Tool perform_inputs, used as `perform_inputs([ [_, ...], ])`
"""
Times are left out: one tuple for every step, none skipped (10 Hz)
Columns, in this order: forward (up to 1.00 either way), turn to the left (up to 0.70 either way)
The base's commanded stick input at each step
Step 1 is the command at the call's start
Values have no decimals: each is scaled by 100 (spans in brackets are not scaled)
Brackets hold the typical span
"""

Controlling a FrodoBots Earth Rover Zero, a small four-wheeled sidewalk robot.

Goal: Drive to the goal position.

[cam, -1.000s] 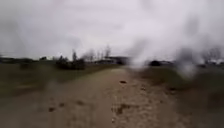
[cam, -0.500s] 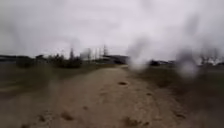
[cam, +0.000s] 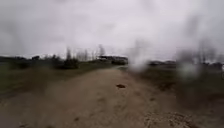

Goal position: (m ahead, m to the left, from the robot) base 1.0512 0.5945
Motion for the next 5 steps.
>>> perform_inputs([
  [100, 0],
  [100, 0],
  [100, 0],
  [100, 0],
  [100, 0],
])
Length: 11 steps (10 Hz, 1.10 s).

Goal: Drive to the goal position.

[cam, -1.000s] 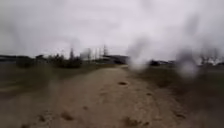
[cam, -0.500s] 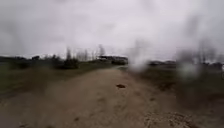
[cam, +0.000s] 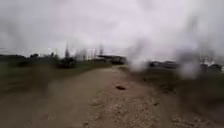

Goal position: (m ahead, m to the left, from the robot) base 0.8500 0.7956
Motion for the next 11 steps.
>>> perform_inputs([
  [100, 0],
  [100, 0],
  [100, 0],
  [100, 0],
  [100, 0],
  [100, 0],
  [100, 0],
  [91, 0],
  [68, 0],
  [45, 0],
  [21, 0],
])
